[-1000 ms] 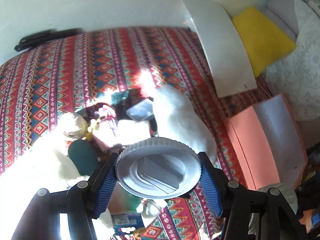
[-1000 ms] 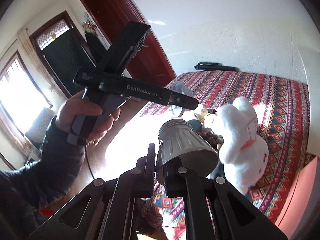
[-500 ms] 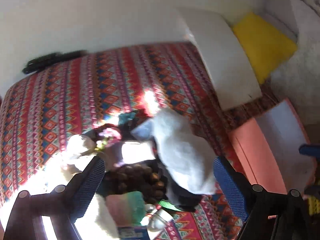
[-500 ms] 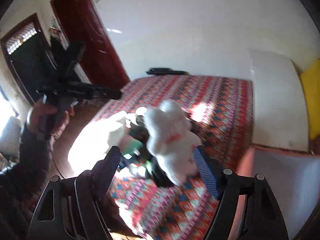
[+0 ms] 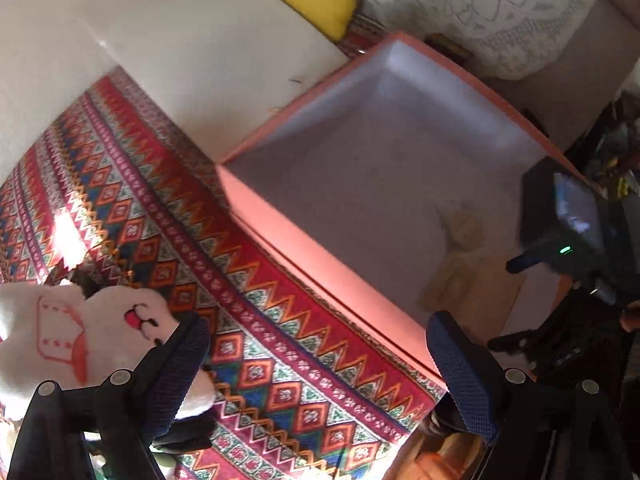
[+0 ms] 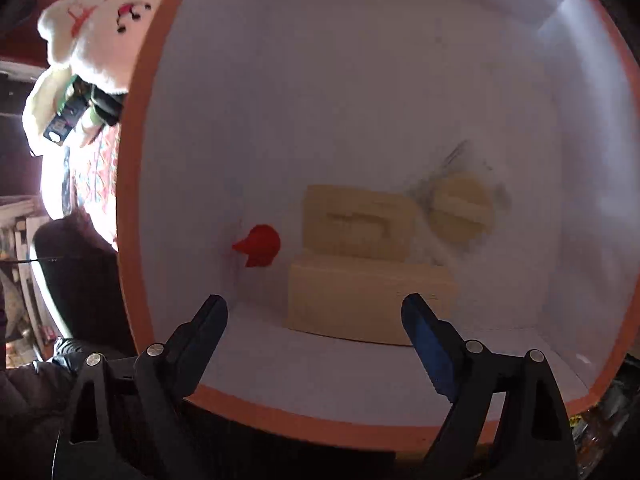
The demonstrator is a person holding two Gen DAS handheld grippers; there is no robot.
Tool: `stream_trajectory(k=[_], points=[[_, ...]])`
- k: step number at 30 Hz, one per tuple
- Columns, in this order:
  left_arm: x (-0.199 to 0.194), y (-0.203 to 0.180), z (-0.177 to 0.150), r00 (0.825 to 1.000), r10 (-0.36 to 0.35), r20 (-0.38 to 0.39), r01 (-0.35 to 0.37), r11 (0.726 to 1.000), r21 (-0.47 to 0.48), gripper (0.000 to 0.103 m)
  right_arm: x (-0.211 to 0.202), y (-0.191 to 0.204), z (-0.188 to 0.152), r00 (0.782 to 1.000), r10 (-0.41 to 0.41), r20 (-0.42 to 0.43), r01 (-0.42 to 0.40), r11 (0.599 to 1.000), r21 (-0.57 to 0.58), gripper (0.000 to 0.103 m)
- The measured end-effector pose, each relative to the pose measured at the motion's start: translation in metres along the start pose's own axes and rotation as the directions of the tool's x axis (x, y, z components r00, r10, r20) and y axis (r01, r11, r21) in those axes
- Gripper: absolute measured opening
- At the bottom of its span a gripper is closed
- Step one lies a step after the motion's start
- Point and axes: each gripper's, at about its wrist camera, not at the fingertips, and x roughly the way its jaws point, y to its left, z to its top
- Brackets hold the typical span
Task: Clean container
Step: 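Release the lid on the bed and reach the right gripper into the box, then grasp the flat cardboard box with the right gripper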
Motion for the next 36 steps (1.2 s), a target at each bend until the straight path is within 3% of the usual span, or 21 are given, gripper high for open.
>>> stream_trajectory(k=[2,4,5,7,8,10,13,15,16,18,22,24,27,28,29,30,31,32,34,35,36], points=[[0.005,-0.011,0.004,1.000,-0.003,-0.008,0.003,1.000,0.020,0.092,0.011,0.008,0.003,0.995,-0.082,-0.058,0.078,0.994,-0.073,0.095],[0.008,-0.011,0.005,1.000,-0.008,-0.013,0.008,1.000,0.018,0.092,0.023,0.016,0.005,0.980,-0.167,-0.109,0.150,0.977,-0.149,0.103],[0.010,-0.010,0.006,1.000,-0.011,-0.015,0.011,1.000,0.016,0.092,0.028,0.020,0.006,0.969,-0.210,-0.132,0.183,0.965,-0.189,0.102],[0.013,-0.007,0.007,1.000,-0.014,-0.018,0.014,1.000,0.009,0.092,0.032,-0.007,0.015,0.876,-0.465,-0.124,0.433,0.875,-0.217,0.102],[0.015,-0.003,0.007,1.000,-0.015,-0.020,0.015,1.000,-0.002,0.092,0.033,-0.027,0.021,0.814,-0.570,-0.113,0.541,0.814,-0.212,0.103],[0.021,0.006,0.008,1.000,-0.014,-0.022,0.014,0.999,-0.030,0.092,0.005,-0.071,0.037,0.915,-0.397,-0.070,0.398,0.917,0.002,0.098],[0.026,0.021,0.006,0.999,-0.024,-0.025,0.022,0.997,-0.071,0.092,-0.040,-0.114,0.033,0.960,-0.271,0.077,0.249,0.944,0.214,0.096],[0.029,0.028,0.005,0.999,-0.033,-0.029,0.031,0.996,-0.087,0.092,-0.032,-0.106,0.021,0.987,-0.161,0.005,0.158,0.975,0.156,0.097],[0.029,0.030,0.005,0.999,-0.028,-0.030,0.025,0.996,-0.090,0.092,-0.019,-0.094,0.015,0.990,-0.118,-0.071,0.125,0.987,0.101,0.099],[0.030,0.032,0.005,0.999,-0.030,-0.026,0.028,0.995,-0.094,0.092,0.015,-0.062,-0.001,0.967,-0.102,-0.232,0.094,0.994,-0.047,0.101],[0.032,0.029,0.004,0.998,-0.058,-0.018,0.056,0.994,-0.091,0.092,0.068,-0.057,0.005,0.904,-0.180,-0.388,0.162,0.984,-0.078,0.102],[0.031,0.027,0.003,0.998,-0.066,-0.016,0.064,0.994,-0.086,0.092,0.071,-0.057,0.017,0.893,-0.186,-0.411,0.154,0.982,-0.109,0.103],[0.027,0.026,-0.003,0.997,-0.076,-0.012,0.075,0.994,-0.081,0.092,0.018,-0.080,0.047,0.975,-0.123,-0.183,0.133,0.990,0.046,0.102],[0.026,0.027,-0.004,0.997,-0.072,-0.010,0.071,0.994,-0.086,0.092,-0.008,-0.097,0.060,0.980,-0.192,-0.059,0.199,0.970,0.139,0.100],[0.025,0.030,-0.004,0.998,-0.066,-0.007,0.065,0.993,-0.095,0.092,-0.032,-0.115,0.067,0.960,-0.278,0.025,0.265,0.938,0.225,0.099],[0.024,0.032,-0.002,0.998,-0.061,-0.004,0.060,0.992,-0.107,0.092,-0.051,-0.132,0.069,0.951,-0.298,0.086,0.261,0.918,0.299,0.100],[0.024,0.034,-0.001,0.998,-0.058,-0.002,0.057,0.991,-0.118,0.092,-0.062,-0.138,0.066,0.967,-0.223,0.124,0.177,0.936,0.304,0.100],[0.022,0.035,-0.001,0.998,-0.058,0.001,0.058,0.991,-0.121,0.092,-0.072,-0.142,0.063,0.977,-0.138,0.159,0.086,0.950,0.299,0.099],[0.021,0.036,-0.001,0.998,-0.061,0.004,0.061,0.991,-0.120,0.092,-0.079,-0.112,0.058,0.976,-0.127,0.176,0.114,0.990,0.081,0.102],[0.020,0.037,-0.001,0.998,-0.063,0.004,0.063,0.991,-0.117,0.092,-0.081,-0.096,0.055,0.975,-0.124,0.183,0.132,0.991,-0.034,0.102],[0.020,0.037,0.000,0.998,-0.061,0.003,0.061,0.991,-0.120,0.092,-0.077,-0.083,0.054,0.964,-0.196,0.181,0.222,0.966,-0.134,0.102]])
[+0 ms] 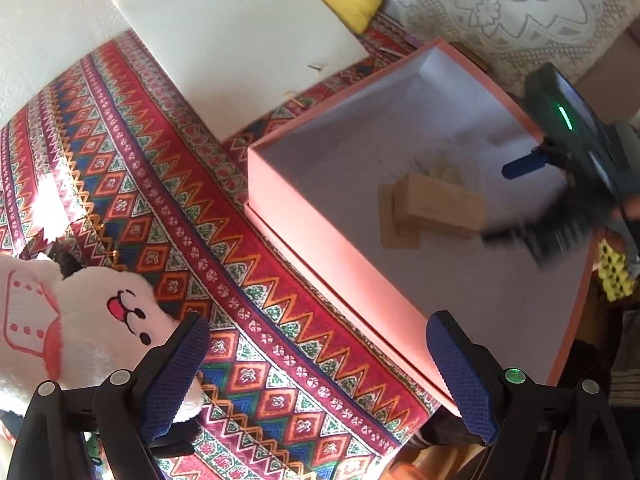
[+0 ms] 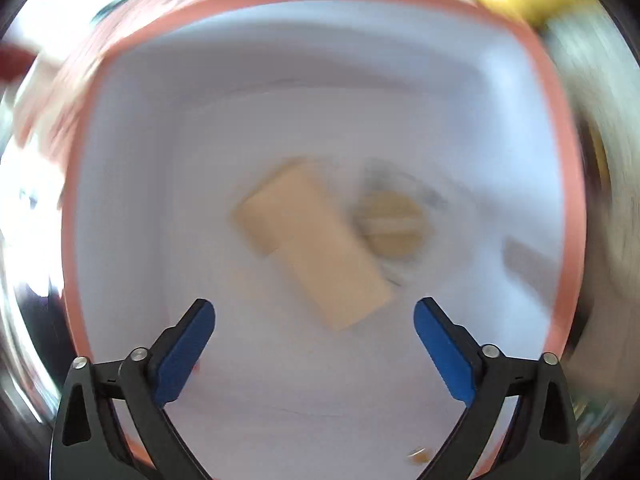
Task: Clean container
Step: 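Grasp the flat cardboard box with the right gripper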
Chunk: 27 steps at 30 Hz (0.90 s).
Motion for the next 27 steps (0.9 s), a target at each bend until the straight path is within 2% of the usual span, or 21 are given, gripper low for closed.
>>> stream_trajectory(k=[1,3,5,6,7,8,9,10,12,13,14,15,17,18,19,21,23,25,26,27], points=[[0.000,0.000,0.001,1.000,0.005,0.001,-0.005,1.000,-0.005,0.092,0.003,0.014,0.001,0.997,-0.080,-0.005,0.079,0.990,-0.115,0.102],[0.001,0.000,0.003,1.000,0.006,0.003,-0.006,1.000,-0.017,0.092,0.019,0.023,0.007,0.978,-0.207,-0.007,0.200,0.952,-0.233,0.102],[0.002,-0.001,0.003,1.000,-0.004,0.002,0.004,1.000,-0.027,0.092,0.041,0.016,0.019,0.967,-0.250,-0.045,0.231,0.941,-0.248,0.102],[0.004,-0.003,0.002,1.000,-0.005,-0.002,0.005,1.000,-0.025,0.092,0.043,0.006,0.022,0.979,-0.197,-0.056,0.183,0.964,-0.193,0.102],[0.005,-0.004,0.002,1.000,-0.006,-0.007,0.005,1.000,-0.024,0.092,0.043,-0.005,0.025,0.989,-0.136,-0.062,0.127,0.983,-0.131,0.098],[0.005,-0.006,0.003,1.000,-0.002,-0.009,0.002,1.000,-0.021,0.092,0.044,-0.016,0.028,0.995,-0.075,-0.064,0.070,0.995,-0.068,0.099],[0.006,-0.009,0.003,1.000,0.002,-0.010,-0.002,1.000,-0.019,0.092,0.044,-0.027,0.031,0.998,-0.013,-0.063,0.012,1.000,-0.004,0.085],[0.007,-0.011,0.006,1.000,0.006,-0.010,-0.006,1.000,-0.019,0.092,0.045,-0.038,0.034,0.997,0.049,-0.057,-0.046,0.997,0.059,0.053],[0.010,-0.017,0.014,1.000,0.007,-0.007,-0.007,1.000,-0.023,0.092,0.005,-0.075,0.011,0.989,0.105,0.107,-0.127,0.965,0.231,0.053],[0.015,-0.022,0.021,1.000,0.001,-0.009,-0.001,1.000,-0.030,0.092,-0.016,-0.094,0.000,0.974,0.119,0.194,-0.176,0.934,0.310,0.053],[0.019,-0.027,0.027,1.000,-0.006,-0.010,0.005,0.999,-0.036,0.092,-0.038,-0.111,-0.024,0.936,0.160,0.312,-0.271,0.894,0.356,0.053],[0.027,-0.036,0.036,1.000,-0.013,-0.021,0.012,0.999,-0.037,0.092,-0.061,-0.127,-0.048,0.882,0.193,0.431,-0.372,0.845,0.385,0.053],[0.053,-0.064,0.055,0.996,-0.056,-0.069,0.056,0.998,-0.009,0.092,-0.093,-0.138,-0.100,0.789,0.167,0.592,-0.464,0.793,0.395,0.053],[0.069,-0.080,0.066,0.993,-0.067,-0.096,0.068,0.998,0.006,0.092,-0.105,-0.140,-0.128,0.734,0.150,0.662,-0.511,0.764,0.393,0.053],[0.087,-0.095,0.076,0.993,-0.040,-0.111,0.042,0.999,0.011,0.092,-0.117,-0.142,-0.155,0.674,0.130,0.727,-0.558,0.735,0.386,0.053],[0.124,-0.123,0.095,0.990,0.014,-0.144,-0.011,1.000,0.021,0.092,-0.128,-0.152,-0.227,0.572,0.053,0.818,-0.594,0.714,0.369,0.053],[0.171,-0.152,0.111,0.980,0.036,-0.196,-0.034,0.999,0.015,0.092,-0.132,-0.147,-0.279,0.471,-0.003,0.882,-0.637,0.691,0.342,0.053],[0.207,-0.166,0.122,0.972,0.068,-0.223,-0.073,0.997,-0.014,0.092,-0.119,-0.144,-0.315,0.393,-0.030,0.919,-0.682,0.661,0.313,0.053],[0.222,-0.170,0.127,0.970,0.093,-0.226,-0.104,0.994,-0.034,0.092,-0.110,-0.140,-0.325,0.373,-0.041,0.927,-0.698,0.646,0.310,0.053],[0.237,-0.174,0.132,0.966,0.118,-0.229,-0.134,0.990,-0.054,0.092,-0.112,-0.137,-0.331,0.370,-0.043,0.928,-0.709,0.632,0.312,0.053]])
